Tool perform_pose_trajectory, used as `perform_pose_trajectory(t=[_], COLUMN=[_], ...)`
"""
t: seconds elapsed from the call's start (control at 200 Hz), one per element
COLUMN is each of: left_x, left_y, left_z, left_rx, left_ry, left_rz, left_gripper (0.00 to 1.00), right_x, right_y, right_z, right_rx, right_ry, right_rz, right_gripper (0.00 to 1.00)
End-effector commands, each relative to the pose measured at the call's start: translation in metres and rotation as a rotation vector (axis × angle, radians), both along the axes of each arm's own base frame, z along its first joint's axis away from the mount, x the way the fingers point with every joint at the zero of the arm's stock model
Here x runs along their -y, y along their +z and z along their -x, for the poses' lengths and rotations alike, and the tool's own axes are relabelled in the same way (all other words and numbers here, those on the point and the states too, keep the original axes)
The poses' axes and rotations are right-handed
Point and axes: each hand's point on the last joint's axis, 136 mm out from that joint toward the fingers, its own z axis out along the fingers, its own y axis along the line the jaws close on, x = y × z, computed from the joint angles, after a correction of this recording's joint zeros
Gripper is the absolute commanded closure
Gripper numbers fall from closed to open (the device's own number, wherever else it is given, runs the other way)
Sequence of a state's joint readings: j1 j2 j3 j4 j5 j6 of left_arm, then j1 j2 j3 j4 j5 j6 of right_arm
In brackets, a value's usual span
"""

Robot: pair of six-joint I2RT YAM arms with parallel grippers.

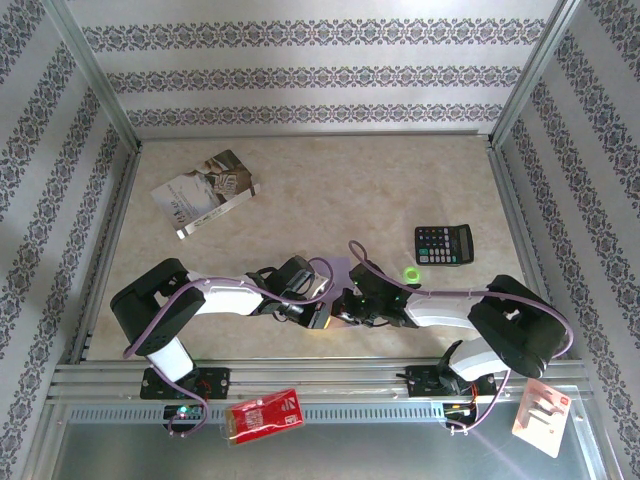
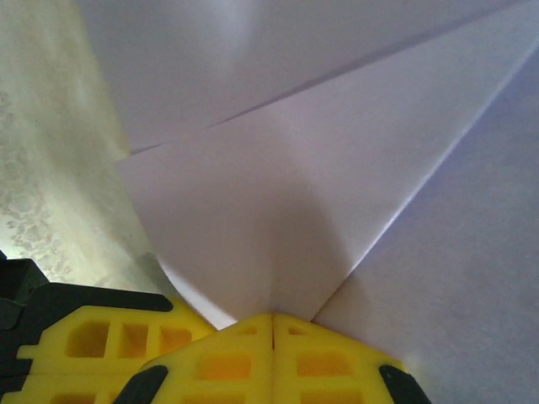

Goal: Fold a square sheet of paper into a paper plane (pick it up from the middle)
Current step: Fold the triangle a second time at the center of the table.

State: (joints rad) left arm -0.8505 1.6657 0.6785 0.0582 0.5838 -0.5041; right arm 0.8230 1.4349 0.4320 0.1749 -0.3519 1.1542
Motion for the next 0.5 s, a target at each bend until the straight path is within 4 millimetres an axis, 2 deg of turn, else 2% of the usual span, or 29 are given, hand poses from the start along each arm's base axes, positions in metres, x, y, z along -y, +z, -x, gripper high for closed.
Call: perform_pose_trajectory(t=[0.0, 0.185, 0.5], left_x=[-0.054, -0.056, -0.059], left_y=[-0.053, -0.052, -0.053], left_z=[0.028, 0.029, 0.030], left_rx=[-0.118, -0.118, -0.114], left_ry=[0.028, 0.025, 0.023], left_rz=[-0.262, -0.267, -0.282], left_gripper=[1.00, 1.00, 1.00], right_x=[-0.003, 0.015, 0.055], right_y=[-0.003, -0.014, -0.023], right_z=[-0.001, -0.002, -0.024], right_rx=[0.003, -0.011, -0.004], right_ry=[-0.013, -0.046, -0.133], right_rz=[0.010, 0.093, 0.172], right_gripper=[1.00, 1.00, 1.00])
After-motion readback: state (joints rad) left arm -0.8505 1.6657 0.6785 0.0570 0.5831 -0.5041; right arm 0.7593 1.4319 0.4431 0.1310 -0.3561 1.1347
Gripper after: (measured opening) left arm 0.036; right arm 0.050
